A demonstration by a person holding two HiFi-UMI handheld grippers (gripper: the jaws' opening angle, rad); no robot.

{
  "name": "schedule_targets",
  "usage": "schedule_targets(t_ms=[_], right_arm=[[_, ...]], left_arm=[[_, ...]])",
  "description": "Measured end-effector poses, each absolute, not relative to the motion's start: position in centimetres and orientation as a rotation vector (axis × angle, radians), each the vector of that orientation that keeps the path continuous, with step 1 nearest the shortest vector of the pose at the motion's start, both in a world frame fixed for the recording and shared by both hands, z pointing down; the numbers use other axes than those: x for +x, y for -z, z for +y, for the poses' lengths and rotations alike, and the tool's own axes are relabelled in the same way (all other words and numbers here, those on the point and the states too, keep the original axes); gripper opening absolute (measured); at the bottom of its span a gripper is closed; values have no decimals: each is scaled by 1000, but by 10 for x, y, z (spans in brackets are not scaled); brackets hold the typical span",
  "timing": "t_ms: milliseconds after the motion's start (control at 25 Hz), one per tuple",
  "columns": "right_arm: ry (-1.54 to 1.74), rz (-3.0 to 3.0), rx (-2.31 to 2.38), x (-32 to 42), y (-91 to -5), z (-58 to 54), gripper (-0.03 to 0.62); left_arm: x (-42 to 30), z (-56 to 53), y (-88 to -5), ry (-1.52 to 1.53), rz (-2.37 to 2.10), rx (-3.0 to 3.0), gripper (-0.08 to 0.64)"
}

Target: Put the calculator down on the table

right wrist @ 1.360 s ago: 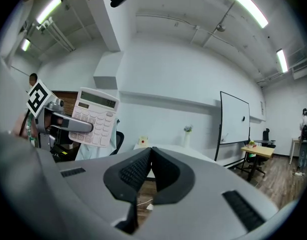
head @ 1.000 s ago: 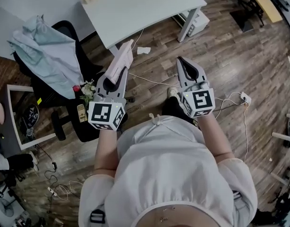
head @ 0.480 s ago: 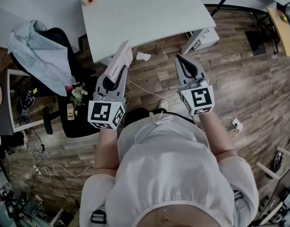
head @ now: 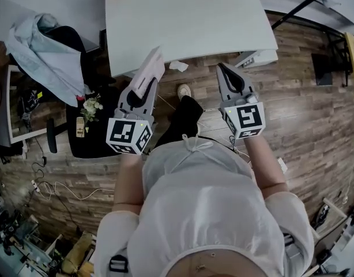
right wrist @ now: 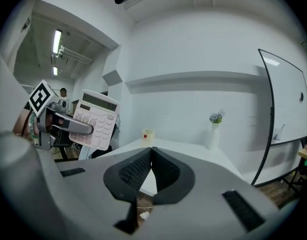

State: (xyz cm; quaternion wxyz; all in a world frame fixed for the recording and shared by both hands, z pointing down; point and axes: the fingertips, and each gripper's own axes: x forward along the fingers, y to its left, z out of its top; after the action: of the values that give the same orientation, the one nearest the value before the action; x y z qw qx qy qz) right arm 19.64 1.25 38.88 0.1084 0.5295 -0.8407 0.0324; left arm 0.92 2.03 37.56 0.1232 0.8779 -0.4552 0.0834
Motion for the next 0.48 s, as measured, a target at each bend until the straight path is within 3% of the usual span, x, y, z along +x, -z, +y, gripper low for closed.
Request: schedule_targets(t_ms=[480], right_arm=[[-101,-2504,1389,183,-408,-144,6]], left_arm=[[32,-128,-430,-275,-1236,2438,78]])
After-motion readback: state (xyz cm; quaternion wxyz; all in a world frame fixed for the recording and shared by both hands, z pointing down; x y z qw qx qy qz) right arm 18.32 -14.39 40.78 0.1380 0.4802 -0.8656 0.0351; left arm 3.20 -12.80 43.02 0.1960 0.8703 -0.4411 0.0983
